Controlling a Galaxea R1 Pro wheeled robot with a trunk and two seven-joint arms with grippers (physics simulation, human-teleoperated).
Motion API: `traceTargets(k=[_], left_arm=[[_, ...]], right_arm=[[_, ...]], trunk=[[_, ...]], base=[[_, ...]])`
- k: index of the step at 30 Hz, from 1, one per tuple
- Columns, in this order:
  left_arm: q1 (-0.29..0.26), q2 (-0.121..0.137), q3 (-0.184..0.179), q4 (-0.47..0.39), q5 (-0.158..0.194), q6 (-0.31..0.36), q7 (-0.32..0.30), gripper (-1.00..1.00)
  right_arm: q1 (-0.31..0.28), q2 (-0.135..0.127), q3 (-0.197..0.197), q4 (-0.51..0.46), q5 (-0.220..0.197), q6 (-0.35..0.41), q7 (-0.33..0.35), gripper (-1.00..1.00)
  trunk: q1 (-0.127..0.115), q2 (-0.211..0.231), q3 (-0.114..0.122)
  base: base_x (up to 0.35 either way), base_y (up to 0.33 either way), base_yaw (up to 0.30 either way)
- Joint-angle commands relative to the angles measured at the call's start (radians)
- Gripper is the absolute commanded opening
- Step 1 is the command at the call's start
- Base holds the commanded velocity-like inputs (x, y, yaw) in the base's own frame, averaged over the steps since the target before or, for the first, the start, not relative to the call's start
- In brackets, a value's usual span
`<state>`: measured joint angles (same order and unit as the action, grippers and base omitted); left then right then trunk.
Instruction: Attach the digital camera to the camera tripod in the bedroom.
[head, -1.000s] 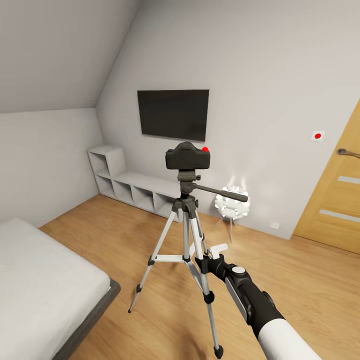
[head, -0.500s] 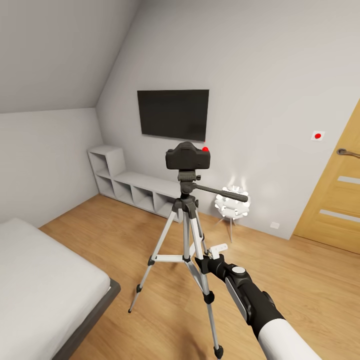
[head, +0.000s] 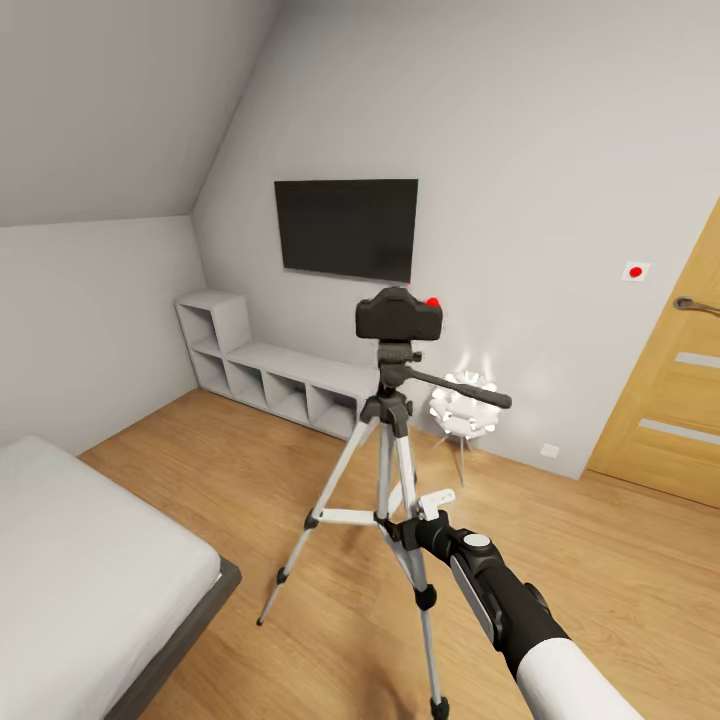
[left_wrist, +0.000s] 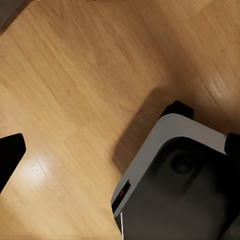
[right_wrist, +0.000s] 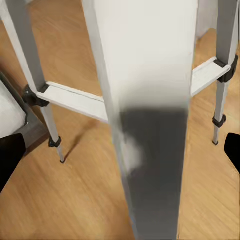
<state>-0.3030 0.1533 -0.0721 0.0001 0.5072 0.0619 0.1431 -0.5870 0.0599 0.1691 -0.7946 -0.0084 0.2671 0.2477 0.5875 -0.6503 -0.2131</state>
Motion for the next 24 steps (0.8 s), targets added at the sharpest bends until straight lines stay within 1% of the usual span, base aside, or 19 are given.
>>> traceTargets(k=[1, 10, 17, 24], left_arm=[[-0.001, 0.000, -0.008, 0.000, 0.007, 0.001, 0.003, 1.00], [-0.001, -0.002, -0.008, 0.000, 0.007, -0.059, 0.003, 1.00], [-0.001, -0.011, -0.008, 0.000, 0.006, -0.073, 0.003, 1.00], [-0.001, -0.022, -0.008, 0.000, 0.006, -0.077, 0.003, 1.00]], right_arm=[[-0.001, 0.000, 0.000, -0.001, -0.001, 0.006, 0.002, 1.00], [-0.001, 0.000, 0.000, -0.001, 0.000, 0.006, 0.002, 1.00], [-0.001, 0.000, 0.000, -0.001, 0.002, 0.006, 0.002, 1.00], [-0.001, 0.000, 0.000, -0.001, 0.019, 0.006, 0.001, 1.00]], trunk=[[0.000, -0.001, -0.002], [0.000, -0.001, -0.002], [0.000, -0.001, -0.002], [0.000, -0.001, -0.002]], base=[[0.000, 0.000, 0.000], [0.000, 0.000, 0.000], [0.000, 0.000, 0.000], [-0.002, 0.000, 0.000]])
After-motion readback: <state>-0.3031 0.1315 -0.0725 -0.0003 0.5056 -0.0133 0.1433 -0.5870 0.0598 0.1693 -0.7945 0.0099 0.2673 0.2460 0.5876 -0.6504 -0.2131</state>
